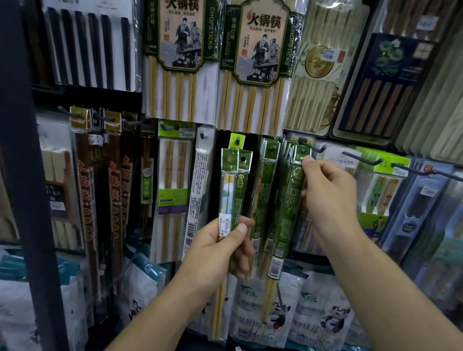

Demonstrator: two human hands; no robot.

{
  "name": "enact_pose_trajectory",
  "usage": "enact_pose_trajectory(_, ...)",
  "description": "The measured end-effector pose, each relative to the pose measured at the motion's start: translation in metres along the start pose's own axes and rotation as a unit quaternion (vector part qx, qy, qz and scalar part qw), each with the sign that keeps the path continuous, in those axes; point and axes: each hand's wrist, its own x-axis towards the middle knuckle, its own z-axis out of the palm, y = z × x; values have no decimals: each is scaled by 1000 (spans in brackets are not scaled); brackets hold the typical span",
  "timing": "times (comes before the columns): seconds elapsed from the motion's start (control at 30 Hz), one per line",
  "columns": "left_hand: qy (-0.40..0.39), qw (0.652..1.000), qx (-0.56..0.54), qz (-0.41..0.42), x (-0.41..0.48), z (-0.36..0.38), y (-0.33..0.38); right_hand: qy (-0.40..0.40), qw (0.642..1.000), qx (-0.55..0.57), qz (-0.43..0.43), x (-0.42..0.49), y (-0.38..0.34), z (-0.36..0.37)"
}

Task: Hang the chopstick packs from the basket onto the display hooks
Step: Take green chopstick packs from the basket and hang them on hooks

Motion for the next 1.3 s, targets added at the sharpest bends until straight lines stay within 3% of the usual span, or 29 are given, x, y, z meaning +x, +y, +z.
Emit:
enact_pose_trajectory(0.5,2,998,-43,-39,-1,1,0,37,998,-56,-2,8,18,0)
enact_pose_trajectory(0.63,3,1000,-3,-10,-2,4,3,56,996,-68,-15,1,19,-3)
enact_pose_trajectory(0.9,-4,999,-19,32,-5,13,5,-78,996,-2,-37,-35,10,9)
enact_pose_trajectory(1.17,-23,998,-48,26,-6,17,2,-82,996,29,-27,-33,6,11)
enact_pose_trajectory(1.3,6,999,2,37,-3,16,-2,-23,999,35,-11,-19,0,7)
